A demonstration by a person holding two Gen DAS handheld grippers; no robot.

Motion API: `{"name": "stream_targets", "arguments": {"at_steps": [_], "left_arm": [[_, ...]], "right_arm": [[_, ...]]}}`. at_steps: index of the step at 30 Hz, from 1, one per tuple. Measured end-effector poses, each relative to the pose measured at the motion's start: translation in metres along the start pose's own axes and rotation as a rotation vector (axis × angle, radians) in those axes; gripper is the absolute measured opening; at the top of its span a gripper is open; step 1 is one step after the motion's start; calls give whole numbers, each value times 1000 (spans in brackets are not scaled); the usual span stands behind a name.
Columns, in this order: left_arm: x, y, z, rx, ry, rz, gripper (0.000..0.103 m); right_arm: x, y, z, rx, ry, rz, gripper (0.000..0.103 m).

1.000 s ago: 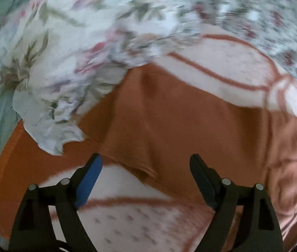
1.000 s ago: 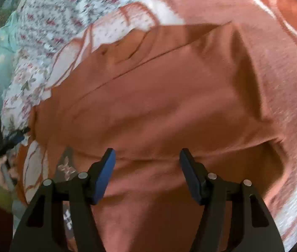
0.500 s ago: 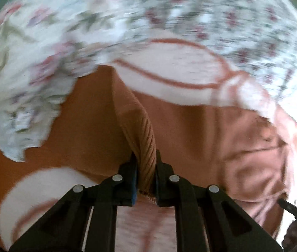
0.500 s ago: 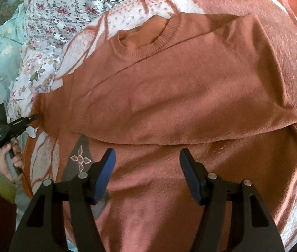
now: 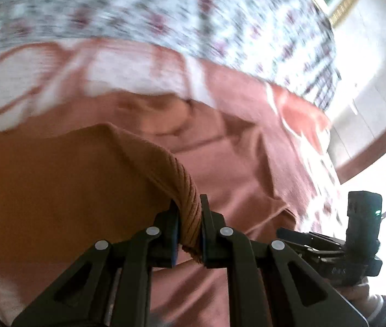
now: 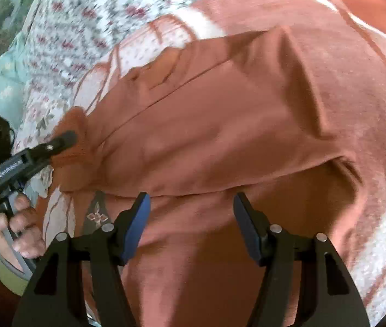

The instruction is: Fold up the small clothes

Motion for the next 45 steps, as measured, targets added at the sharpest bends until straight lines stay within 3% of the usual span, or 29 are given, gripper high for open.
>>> {"name": "stream_targets", "arguments": {"at_steps": [6,7,9,11,14,18,24,27,31,32,33,34,36,39,40,42,45], "left_arm": [[-32,-12,79,125,-18,42,13],[-31,-15,86,148,-6,39,17],[-26,-24,83,161,-35,11,27],[-17,-31,72,154,-44,4,46],[4,-49,39,126,-13,-5,49],[54,-83,-7,105,68,-92,49],[151,-124,-51,77,320,-292,49],[186,-129,-55,62,390,-372,49],[207,-126,-52,40,409,-430,50],[208,-124,-50,38,410,-432,52],[206,-119,-47,32,410,-427,52],[203,-113,-44,26,410,-417,52],[198,-103,-40,15,403,-398,52],[194,-90,-32,3,417,-380,52],[195,-88,-29,0,424,-382,52],[200,-87,-26,1,438,-399,51],[211,-90,-26,-1,428,-452,43]], "right_arm": [[-28,0,-16,-35,-33,53,64],[-30,0,-17,-36,-35,55,64],[-32,1,-17,-38,-37,50,64],[-30,3,-17,-45,-30,33,64],[-22,7,-9,-40,-18,4,64],[-4,16,16,-19,4,-53,69],[25,30,53,-11,-75,-239,76],[27,40,64,-24,-144,-315,76],[21,61,85,-25,-96,-285,75],[19,65,92,-16,-84,-274,69],[17,69,98,5,-68,-254,33],[15,71,102,33,-59,-236,10],[19,75,93,27,-30,-207,10],[26,82,40,-110,81,-178,10],[20,84,23,-156,62,-156,10],[2,86,16,-167,8,-117,10],[-36,85,30,-85,-74,-29,10]]}}
Point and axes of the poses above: each gripper's, at about its wrist camera, not at the fingertips, and z roughly the way its jaws point, x to its left, y to its top, the point moved 2 cm from there along z, roughly the way its jaws point, and after that the axes turned 8 degrees about y, right-handed, at the moved point
